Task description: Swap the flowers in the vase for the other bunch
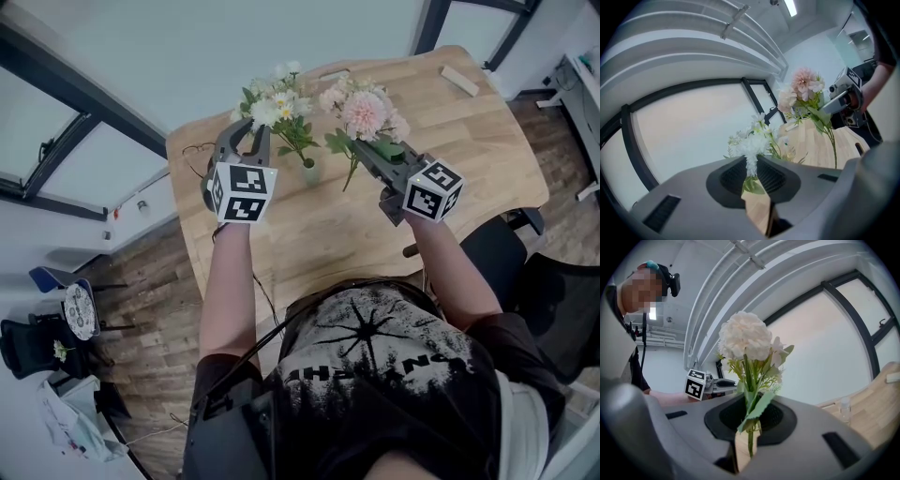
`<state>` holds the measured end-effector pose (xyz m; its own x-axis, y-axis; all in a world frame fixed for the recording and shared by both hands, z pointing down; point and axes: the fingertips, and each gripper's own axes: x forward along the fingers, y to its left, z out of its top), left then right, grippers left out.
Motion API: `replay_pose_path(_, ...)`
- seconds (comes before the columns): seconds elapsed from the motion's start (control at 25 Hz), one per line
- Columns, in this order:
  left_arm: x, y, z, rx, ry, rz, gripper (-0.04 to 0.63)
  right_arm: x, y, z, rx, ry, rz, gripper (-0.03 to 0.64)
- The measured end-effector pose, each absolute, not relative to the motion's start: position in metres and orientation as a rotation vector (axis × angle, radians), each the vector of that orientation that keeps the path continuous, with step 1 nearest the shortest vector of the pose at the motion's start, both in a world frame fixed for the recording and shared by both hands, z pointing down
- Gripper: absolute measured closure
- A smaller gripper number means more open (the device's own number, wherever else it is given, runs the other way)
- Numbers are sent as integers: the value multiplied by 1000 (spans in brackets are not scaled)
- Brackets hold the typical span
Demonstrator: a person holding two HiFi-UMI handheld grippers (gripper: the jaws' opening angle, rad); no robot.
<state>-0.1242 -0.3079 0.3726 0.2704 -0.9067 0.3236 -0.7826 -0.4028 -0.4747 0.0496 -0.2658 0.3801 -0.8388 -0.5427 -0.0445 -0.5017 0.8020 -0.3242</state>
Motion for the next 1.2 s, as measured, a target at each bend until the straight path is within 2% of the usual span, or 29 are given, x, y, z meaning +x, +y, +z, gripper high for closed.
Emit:
replay_pose_path(0.84,-155,-285,320,-2229,1728,-667,520,46,-259,370,-756,2867,-434,565)
replay_pose_path(1.2,-175,-259,338,-2272,1828,-634,523,38,-253,375,-712,2894,-458,565)
